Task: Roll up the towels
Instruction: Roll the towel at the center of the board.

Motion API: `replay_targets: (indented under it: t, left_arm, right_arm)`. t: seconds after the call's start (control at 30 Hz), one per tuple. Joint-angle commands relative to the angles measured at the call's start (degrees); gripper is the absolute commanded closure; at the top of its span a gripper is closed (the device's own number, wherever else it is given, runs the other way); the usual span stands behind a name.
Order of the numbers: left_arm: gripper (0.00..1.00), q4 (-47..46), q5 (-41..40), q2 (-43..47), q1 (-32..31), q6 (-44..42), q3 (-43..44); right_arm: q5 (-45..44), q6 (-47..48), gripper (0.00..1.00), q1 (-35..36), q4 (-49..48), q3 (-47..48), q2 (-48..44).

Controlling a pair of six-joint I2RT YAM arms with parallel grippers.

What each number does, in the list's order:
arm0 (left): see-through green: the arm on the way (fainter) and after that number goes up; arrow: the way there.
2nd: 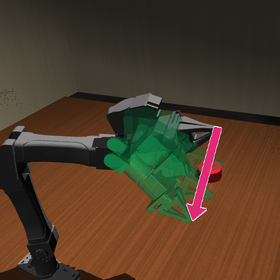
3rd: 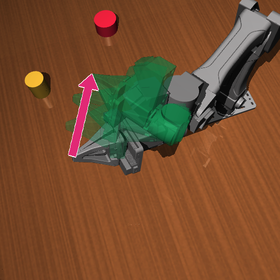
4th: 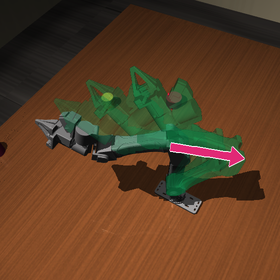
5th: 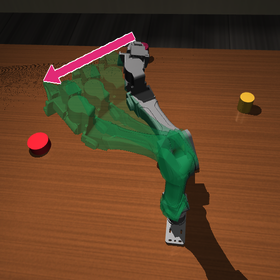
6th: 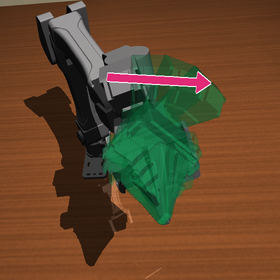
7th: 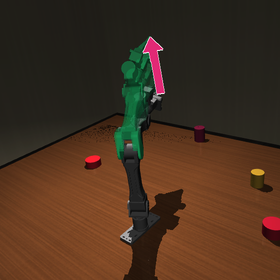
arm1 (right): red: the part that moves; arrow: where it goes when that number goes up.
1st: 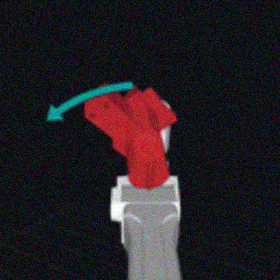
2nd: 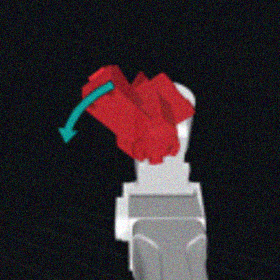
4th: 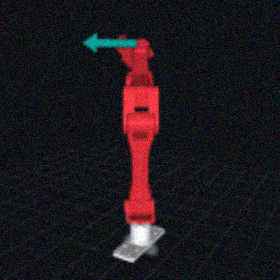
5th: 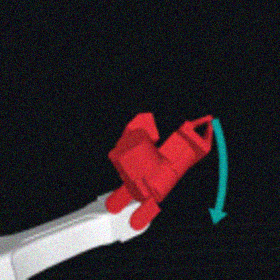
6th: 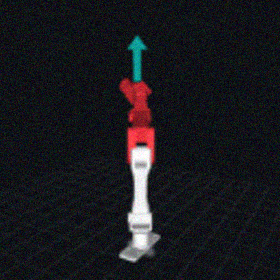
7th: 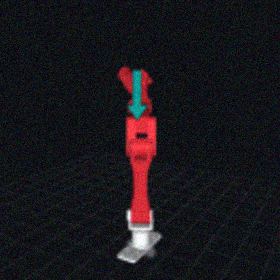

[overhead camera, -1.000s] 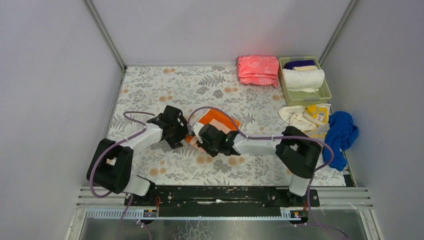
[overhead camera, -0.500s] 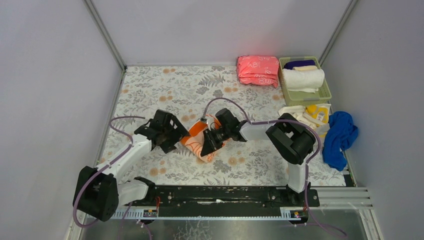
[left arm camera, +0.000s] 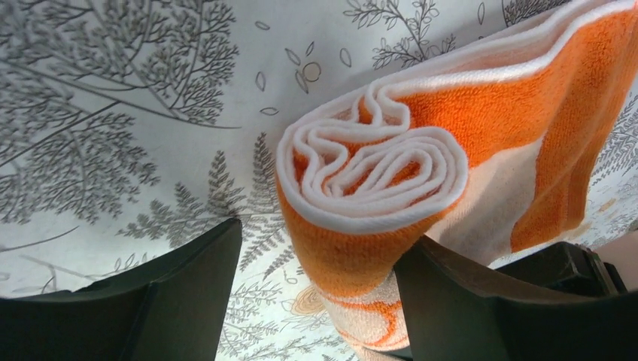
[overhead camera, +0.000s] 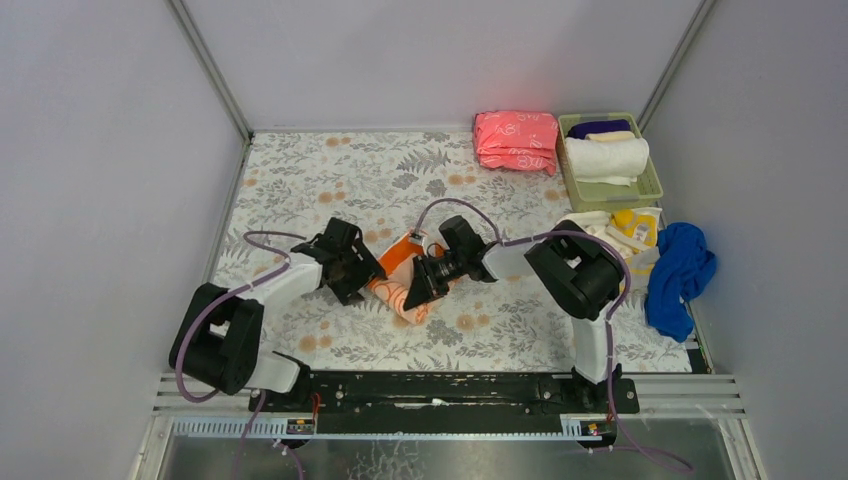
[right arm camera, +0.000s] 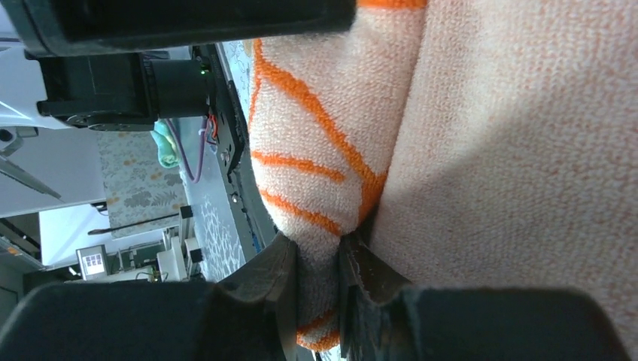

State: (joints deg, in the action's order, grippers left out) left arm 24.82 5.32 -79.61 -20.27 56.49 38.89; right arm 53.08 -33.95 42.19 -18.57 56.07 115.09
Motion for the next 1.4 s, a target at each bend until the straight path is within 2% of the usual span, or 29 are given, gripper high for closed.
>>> replay_targets:
  t: [0.0,0.2,0.37,0.43,0.53,0.67,0.83,1.07,1.37]
  left_arm:
    - [0.32,-2.0,-2.0,-4.3,-0.2,-1.8,-1.4]
    - [0.38,-3.3,-2.0,-7.6,-0.8,-2.2,-3.0]
    - [0.39,-3.0,-2.2,-7.7,-1.0,-2.6,-3.3]
    - [0.39,-2.9,-2.1,-7.9,-1.0,-2.6,-3.2]
    - [0.39,-2.9,-2.1,-7.9,-1.2,-2.5,-3.1]
    - [0.39,-2.6,-2.1,-8.0,-1.3,-2.7,-2.9]
    - [0.39,-2.6,-2.1,-8.3,-1.4,-2.7,-2.6]
    - [0.38,-1.9,-2.2,-8.4,-1.5,-2.8,-2.3]
    - [0.37,-1.8,-2.0,-7.7,-1.4,-2.4,-2.5]
  right_arm:
    - [-7.8,3.4,0.76,0.3,11.3,-1.0,-3.1]
    - [-21.9,10.3,0.56,4.1,23.8,2.4,-11.6]
    - [-41.2,15.9,0.43,11.0,32.5,6.8,-18.4]
    - [-51.4,18.0,0.39,14.5,34.7,8.4,-20.4]
    - [-62.1,21.5,0.34,19.3,36.0,10.2,-22.4]
    - [-72.5,24.0,0.32,24.0,36.5,11.9,-22.1]
    - [-75.4,27.2,0.29,28.1,35.1,13.3,-20.1]
    - [-75.0,29.4,0.28,30.1,33.5,14.1,-12.1]
    - [-73.4,29.4,0.35,30.1,31.2,11.4,-4.7]
